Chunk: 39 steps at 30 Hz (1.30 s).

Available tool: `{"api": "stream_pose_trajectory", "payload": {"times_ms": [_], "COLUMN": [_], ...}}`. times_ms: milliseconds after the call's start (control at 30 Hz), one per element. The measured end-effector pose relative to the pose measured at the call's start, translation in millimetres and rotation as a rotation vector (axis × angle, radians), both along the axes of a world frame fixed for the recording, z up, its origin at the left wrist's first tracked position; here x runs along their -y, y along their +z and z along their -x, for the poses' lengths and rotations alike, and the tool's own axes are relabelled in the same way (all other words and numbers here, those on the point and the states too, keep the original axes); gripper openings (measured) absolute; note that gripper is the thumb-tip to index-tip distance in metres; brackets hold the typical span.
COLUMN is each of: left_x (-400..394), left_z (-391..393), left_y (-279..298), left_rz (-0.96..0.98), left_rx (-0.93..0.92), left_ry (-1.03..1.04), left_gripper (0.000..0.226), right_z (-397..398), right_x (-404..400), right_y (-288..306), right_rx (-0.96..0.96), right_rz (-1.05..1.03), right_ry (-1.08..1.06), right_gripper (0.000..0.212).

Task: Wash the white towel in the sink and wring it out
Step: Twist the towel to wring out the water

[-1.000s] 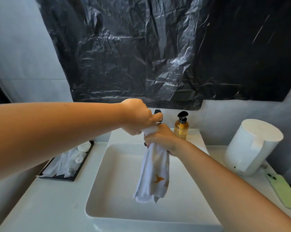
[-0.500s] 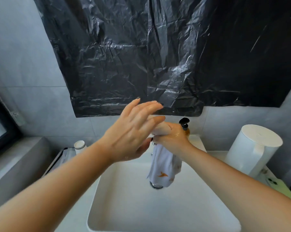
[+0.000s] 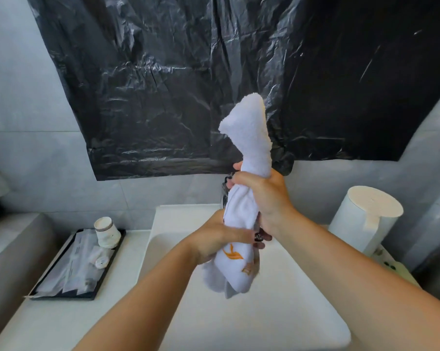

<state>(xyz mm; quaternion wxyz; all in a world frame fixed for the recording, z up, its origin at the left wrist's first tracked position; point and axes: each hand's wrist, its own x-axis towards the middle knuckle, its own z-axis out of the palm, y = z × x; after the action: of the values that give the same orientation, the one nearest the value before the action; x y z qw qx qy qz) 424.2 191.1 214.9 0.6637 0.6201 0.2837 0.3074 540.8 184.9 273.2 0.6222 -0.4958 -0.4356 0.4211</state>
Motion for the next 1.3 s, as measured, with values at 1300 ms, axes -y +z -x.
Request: {"api": "stream_pose_trajectory", "payload": {"times_ms": [1300], "left_x": [-29.8], "left_z": [-14.3], "left_y": [-7.8], "left_rz": [-0.647], "left_rx": [-1.251], "left_ry": [0.036], "left_gripper": [0.037], "right_z": [-7.0], "right_x": [-21.2], "right_y": [-36.2], "right_rx": [1.907], "right_rz": [0.427], "right_ry": [0.521], "right_gripper": [0.023]}}
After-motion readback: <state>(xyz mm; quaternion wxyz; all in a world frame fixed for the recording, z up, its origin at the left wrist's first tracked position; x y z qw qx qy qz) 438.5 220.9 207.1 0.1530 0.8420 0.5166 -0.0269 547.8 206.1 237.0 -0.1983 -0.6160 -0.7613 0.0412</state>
